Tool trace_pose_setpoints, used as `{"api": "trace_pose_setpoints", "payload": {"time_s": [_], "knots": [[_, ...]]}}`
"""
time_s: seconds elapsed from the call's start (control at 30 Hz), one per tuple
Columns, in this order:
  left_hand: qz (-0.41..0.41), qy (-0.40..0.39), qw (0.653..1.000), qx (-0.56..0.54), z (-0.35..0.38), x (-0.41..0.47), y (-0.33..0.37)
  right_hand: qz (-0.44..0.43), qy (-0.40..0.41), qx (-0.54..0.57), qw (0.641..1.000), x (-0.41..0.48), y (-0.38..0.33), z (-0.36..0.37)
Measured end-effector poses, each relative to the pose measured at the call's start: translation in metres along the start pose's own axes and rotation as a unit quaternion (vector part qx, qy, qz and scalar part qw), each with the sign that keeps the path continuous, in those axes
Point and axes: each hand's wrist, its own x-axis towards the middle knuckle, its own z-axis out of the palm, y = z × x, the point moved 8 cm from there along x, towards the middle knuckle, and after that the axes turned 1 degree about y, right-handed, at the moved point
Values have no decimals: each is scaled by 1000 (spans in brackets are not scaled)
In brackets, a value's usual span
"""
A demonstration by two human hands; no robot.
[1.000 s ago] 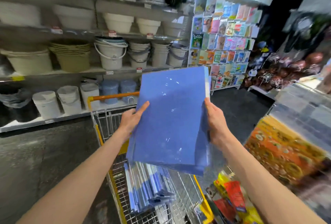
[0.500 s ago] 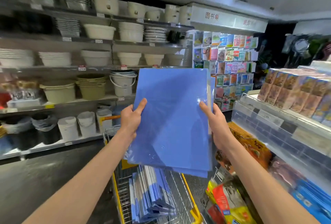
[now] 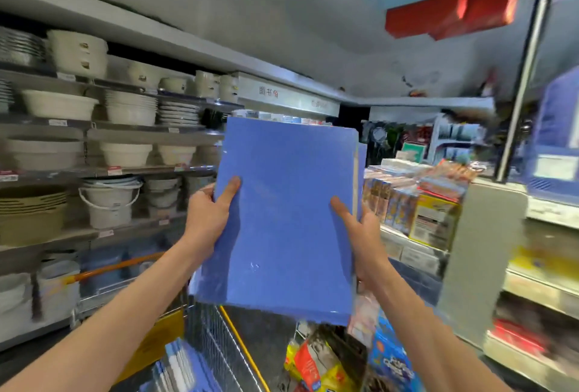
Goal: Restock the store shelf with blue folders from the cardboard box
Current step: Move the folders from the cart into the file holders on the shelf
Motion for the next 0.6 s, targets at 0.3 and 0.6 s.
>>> {"api": "trace_pose_setpoints", "payload": {"time_s": [0.3, 0.6], "knots": [[33, -105, 992, -62, 121, -47, 59, -101, 105, -92, 985, -61, -123, -105], [10, -192, 971, -139, 272, -122, 93, -146, 188, -147, 960, -114, -230, -241]]}}
